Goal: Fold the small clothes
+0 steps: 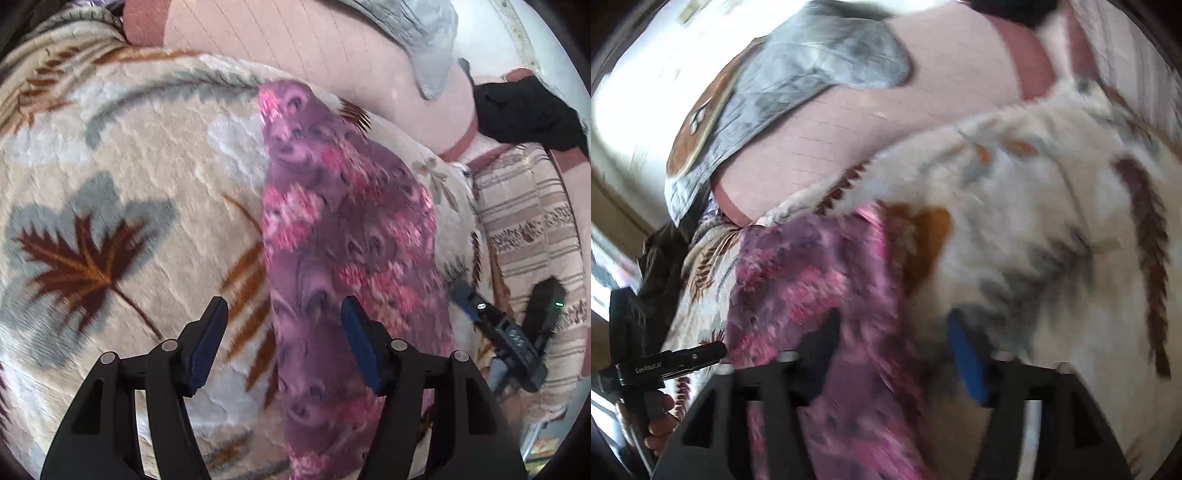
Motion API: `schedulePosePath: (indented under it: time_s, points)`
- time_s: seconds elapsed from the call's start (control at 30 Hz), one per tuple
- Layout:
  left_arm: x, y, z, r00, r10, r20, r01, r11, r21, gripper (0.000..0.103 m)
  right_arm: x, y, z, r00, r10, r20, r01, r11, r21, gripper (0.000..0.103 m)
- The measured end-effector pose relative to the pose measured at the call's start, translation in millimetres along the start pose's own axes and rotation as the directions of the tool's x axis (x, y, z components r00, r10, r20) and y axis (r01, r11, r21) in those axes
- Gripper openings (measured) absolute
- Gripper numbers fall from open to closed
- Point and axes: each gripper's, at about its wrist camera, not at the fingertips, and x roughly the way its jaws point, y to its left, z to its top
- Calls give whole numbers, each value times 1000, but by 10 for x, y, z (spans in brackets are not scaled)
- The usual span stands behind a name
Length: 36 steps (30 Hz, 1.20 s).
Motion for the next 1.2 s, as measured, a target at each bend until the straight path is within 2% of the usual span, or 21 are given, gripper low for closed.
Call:
schedulePosePath:
  time_s: [0.1,0.17,0.2,0.27,0.37,0.43,0.47,0.5,0.53,0.6,0.67,0.83,0.93,1.1,1.2]
  points:
    - [210,-79,-143,994,-88,-70,88,996,-8,64,115,-184,-147,994,92,-56,-89,994,63,67]
    - [310,-97,-194,986,-138,-94,136,990,-28,67,132,-195,-204,986,165,-33,-162,984,73,67]
    - [326,-105,-190,985,-148,-85,145,989,-37,72,186,-186,-199,972,229,-46,-223,970,99,67]
    - [342,-122,-146,983,-163,-80,159,986,-57,73,322,-126,-189,952,294,-85,-280,950,140,67]
    - [345,-151,-92,985,-157,-70,152,986,-72,72,388,-14,-145,960,264,-90,-256,962,90,68]
    - [336,-150,-91,990,-131,-60,127,989,-70,63,423,7,-121,964,253,-85,-244,964,109,65]
    - [331,-160,-88,992,-112,-51,109,992,-66,55,443,32,-112,966,247,-80,-236,964,119,62]
    - [325,-165,-87,994,-103,-46,100,993,-64,47,459,86,-101,971,227,-80,-217,970,113,47]
    - [284,-125,-115,995,-99,-31,97,993,-65,43,434,109,-127,974,214,-80,-207,974,94,39]
    - [219,-145,-137,996,-84,-1,84,995,-49,31,355,218,-147,983,174,-53,-173,985,14,31]
    - [168,-226,-153,999,-44,26,44,999,-10,27,307,360,-153,992,122,-32,-123,991,-55,28]
    - [-18,-415,-205,996,45,77,-49,998,48,24,74,747,-223,999,-30,39,38,977,-209,24]
    - [-201,-484,-256,989,90,113,-100,991,84,24,-64,957,-301,995,-76,70,93,956,-278,23]
    - [-535,-467,-399,983,113,145,-129,986,105,23,-358,1291,-467,990,-86,116,121,931,-344,21]
    - [-767,-425,-529,976,126,178,-149,982,120,23,-528,1481,-555,990,-56,129,99,932,-350,21]
